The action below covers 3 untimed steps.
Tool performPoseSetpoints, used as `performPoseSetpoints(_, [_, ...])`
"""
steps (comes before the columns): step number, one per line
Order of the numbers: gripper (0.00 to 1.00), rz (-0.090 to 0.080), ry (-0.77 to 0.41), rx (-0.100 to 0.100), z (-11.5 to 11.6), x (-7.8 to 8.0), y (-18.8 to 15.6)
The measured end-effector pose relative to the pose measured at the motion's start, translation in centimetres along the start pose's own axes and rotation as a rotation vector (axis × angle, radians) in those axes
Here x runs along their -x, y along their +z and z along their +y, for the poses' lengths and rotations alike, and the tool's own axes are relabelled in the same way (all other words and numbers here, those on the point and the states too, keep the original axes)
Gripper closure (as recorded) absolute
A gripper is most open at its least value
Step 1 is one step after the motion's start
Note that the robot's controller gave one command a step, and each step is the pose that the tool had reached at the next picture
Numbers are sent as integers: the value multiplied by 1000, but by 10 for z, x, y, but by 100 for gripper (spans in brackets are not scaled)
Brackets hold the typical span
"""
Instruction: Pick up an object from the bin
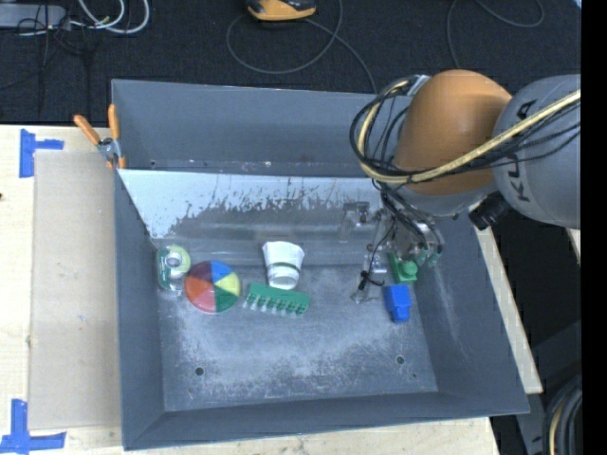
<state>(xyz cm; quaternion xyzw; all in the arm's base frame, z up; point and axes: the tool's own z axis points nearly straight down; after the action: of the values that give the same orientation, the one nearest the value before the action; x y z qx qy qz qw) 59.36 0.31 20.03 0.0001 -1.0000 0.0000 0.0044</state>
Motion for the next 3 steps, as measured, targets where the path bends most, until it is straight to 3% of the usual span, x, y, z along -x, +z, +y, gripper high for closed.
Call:
performPoseSetpoints(1, [0, -8, 0, 0, 0, 1, -5])
performPoseSetpoints(2, [0, -13, -3, 0, 15, 14, 34])
performPoseSetpoints(3, [0, -2, -150, -1, 57, 15, 80])
